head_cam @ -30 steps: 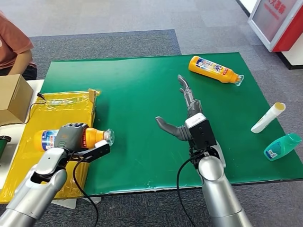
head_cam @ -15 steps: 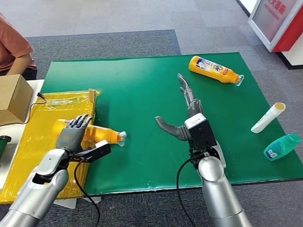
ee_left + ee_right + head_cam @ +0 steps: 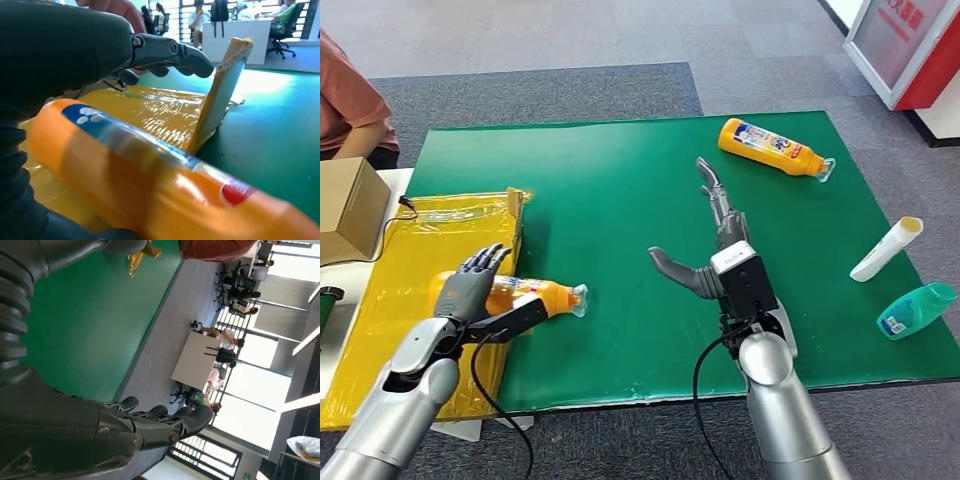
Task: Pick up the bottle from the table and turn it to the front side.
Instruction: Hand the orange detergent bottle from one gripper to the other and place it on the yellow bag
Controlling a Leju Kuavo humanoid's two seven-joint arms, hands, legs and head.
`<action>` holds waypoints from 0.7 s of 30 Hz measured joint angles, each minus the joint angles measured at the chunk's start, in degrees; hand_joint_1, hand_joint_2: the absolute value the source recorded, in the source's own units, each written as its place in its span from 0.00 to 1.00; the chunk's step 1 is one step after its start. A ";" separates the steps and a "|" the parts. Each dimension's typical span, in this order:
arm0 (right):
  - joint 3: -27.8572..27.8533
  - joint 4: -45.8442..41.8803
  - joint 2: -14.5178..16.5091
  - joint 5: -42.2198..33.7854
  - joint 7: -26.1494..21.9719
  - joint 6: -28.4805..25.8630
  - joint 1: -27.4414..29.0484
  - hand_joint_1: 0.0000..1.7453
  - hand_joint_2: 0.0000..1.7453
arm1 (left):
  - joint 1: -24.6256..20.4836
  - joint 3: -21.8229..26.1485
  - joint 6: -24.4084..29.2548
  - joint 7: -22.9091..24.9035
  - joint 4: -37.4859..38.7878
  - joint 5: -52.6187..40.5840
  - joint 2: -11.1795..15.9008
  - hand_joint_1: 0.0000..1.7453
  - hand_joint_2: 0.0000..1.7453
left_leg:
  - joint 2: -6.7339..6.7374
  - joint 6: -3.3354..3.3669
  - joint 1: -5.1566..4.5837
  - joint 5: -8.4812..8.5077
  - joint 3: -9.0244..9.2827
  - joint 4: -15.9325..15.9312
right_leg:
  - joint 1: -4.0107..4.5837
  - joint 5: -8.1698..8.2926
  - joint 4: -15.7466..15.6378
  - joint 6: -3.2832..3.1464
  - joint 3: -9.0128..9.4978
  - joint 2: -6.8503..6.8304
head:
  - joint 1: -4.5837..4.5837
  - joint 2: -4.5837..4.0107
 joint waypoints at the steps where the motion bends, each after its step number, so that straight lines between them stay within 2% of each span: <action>1: -0.01 -0.03 -0.01 0.02 -0.06 -0.17 0.11 0.00 1.00 | 0.19 0.44 0.01 -0.53 -0.60 1.80 -0.01 0.00 1.00 | 0.00 0.00 0.00 0.00 0.00 0.00 | 0.00 0.00 0.00 0.00 0.00 0.00 | -0.01 0.00; 6: -0.04 -0.28 -0.16 0.15 -0.41 -0.98 0.80 0.00 1.00 | 1.23 3.14 -0.87 -3.00 -5.11 11.94 0.10 0.00 1.00 | 0.00 0.00 0.00 0.00 0.00 0.00 | 0.00 0.00 0.00 0.00 0.00 0.00 | -0.01 0.00; 13: -0.06 -0.49 -0.29 0.19 -0.56 -1.58 1.22 0.00 1.00 | 2.23 5.09 -1.73 -4.53 -9.14 17.30 0.40 0.00 1.00 | 0.00 0.00 0.00 0.00 0.00 0.00 | 0.00 0.00 0.00 0.00 0.00 0.00 | -0.01 0.00; 18: -0.09 -0.49 -1.11 -0.36 -1.33 -3.18 1.74 0.00 1.00 | 5.51 8.15 -6.57 -10.95 -15.53 39.81 1.14 0.00 1.00 | 0.01 -0.01 0.00 -0.01 0.00 0.00 | 0.00 -0.01 0.00 0.00 -0.01 0.01 | -0.01 0.00; 21: -0.11 -0.50 -1.73 -0.67 -1.56 -3.63 1.94 0.00 1.00 | 7.98 10.18 -8.80 -12.75 -19.91 47.74 2.08 0.00 1.00 | 0.01 -0.01 0.00 -0.02 0.00 0.00 | 0.00 -0.03 0.00 -0.01 -0.02 0.01 | -0.02 0.00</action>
